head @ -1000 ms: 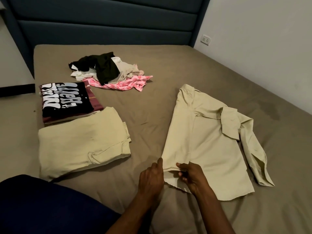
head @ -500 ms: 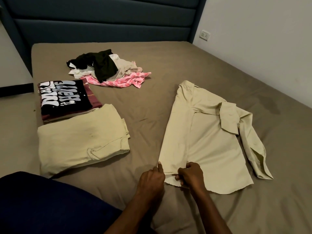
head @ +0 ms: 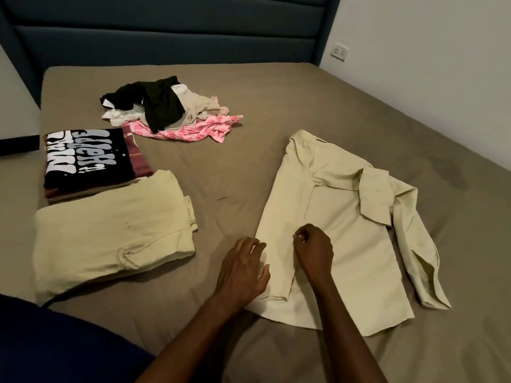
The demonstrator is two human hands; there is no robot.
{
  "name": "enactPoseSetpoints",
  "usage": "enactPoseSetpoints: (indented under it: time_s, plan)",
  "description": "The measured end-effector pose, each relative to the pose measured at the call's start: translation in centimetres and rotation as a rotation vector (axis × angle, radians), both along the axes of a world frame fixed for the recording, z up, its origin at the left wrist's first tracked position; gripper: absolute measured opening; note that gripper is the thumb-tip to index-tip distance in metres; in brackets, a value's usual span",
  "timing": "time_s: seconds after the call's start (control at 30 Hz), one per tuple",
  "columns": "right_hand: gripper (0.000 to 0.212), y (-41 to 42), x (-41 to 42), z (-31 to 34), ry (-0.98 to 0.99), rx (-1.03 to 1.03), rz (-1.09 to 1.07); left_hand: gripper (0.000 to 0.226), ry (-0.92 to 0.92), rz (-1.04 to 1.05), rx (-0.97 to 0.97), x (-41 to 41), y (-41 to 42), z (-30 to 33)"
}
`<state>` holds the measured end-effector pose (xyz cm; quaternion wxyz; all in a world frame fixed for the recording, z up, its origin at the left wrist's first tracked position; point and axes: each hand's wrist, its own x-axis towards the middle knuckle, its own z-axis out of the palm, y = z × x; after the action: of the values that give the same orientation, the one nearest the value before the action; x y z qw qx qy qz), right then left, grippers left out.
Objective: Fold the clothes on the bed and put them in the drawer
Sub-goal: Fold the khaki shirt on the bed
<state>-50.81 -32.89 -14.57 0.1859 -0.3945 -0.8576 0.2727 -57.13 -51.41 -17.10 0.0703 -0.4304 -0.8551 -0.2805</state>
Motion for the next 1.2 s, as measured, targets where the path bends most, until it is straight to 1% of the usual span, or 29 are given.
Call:
enactPoseSetpoints:
  time_s: [0.07,0.13,0.2,0.3,0.43,0.47,0.53,0.6,0.7,0.73,0.77,0.83,0.87,0.9,0.93,1.0,1.03,1.1,1.2]
  plan:
    - [0.02,2.9,-2.6,-0.9,0.035,0.081,0.078,0.058,0.021,-0.042,-0.073,-1.1,2.5,-0.4]
    - [0.027,6.5,-5.7,-1.5,0.037,0.103,0.108,0.066,-0.003,-0.079,-0.119,-2.7,5.3,-0.7]
    - [0.027,10.3,-8.5,-1.5,0.011,0.103,0.102,0.077,-0.067,-0.096,-0.148,-4.7,7.8,-1.2]
    - [0.025,15.8,-11.9,-1.4,0.015,0.218,0.062,0.083,-0.102,-0.083,-0.173,-8.0,10.6,-1.7]
    - [0.021,21.5,-14.7,-2.9,-0.016,0.349,0.056,0.083,-0.085,-0.014,-0.215,-12.5,13.9,-1.8]
    - [0.029,22.3,-15.3,-3.7,-0.004,0.343,0.053,0.081,-0.112,0.012,-0.208,-14.2,15.2,-1.6]
    - [0.039,23.0,-15.7,-5.8,0.036,0.364,0.058,0.063,-0.198,0.055,-0.129,-17.2,17.8,-0.9]
    - [0.038,23.2,-15.8,-7.3,0.08,0.39,0.049,0.047,-0.237,0.094,-0.076,-20.4,20.8,-0.2]
    - [0.037,23.6,-15.8,-7.8,0.112,0.411,0.047,0.047,-0.267,0.072,-0.034,-25.3,26.2,0.8]
    - [0.037,23.4,-15.7,-7.6,0.113,0.433,0.055,0.048,-0.315,0.073,-0.042,-26.9,28.1,1.3]
    - [0.037,23.3,-15.7,-7.5,0.11,0.444,0.068,0.051,-0.413,0.076,-0.038,-28.5,30.3,1.9]
    - [0.038,23.5,-15.7,-7.5,0.106,0.427,0.081,0.058,-0.771,0.095,0.015,-31.7,35.0,3.3]
    - [0.039,23.8,-15.7,-7.7,0.105,0.421,0.081,0.061,-0.915,0.127,0.028,-33.2,37.3,3.6]
    - [0.04,23.8,-15.6,-7.9,0.11,0.412,0.084,0.064,-0.964,0.157,0.033,-34.5,39.0,3.6]
    - [0.04,23.9,-15.7,-8.0,0.12,0.402,0.091,0.065,-0.914,0.179,0.012,-35.7,40.4,3.5]
    - [0.042,24.0,-15.6,-8.3,0.14,0.366,0.085,0.057,-0.659,0.222,-0.092,-37.7,42.2,2.6]
    - [0.043,24.3,-15.6,-8.6,0.146,0.358,0.082,0.052,-0.567,0.239,-0.11,-38.5,43.0,1.9]
    - [0.047,24.3,-15.5,-8.8,0.155,0.36,0.077,0.051,-0.516,0.251,-0.062,-39.3,43.9,0.9]
    - [0.057,24.5,-15.6,-8.7,0.188,0.374,0.094,0.06,-0.483,0.289,-0.006,-39.9,45.2,0.1]
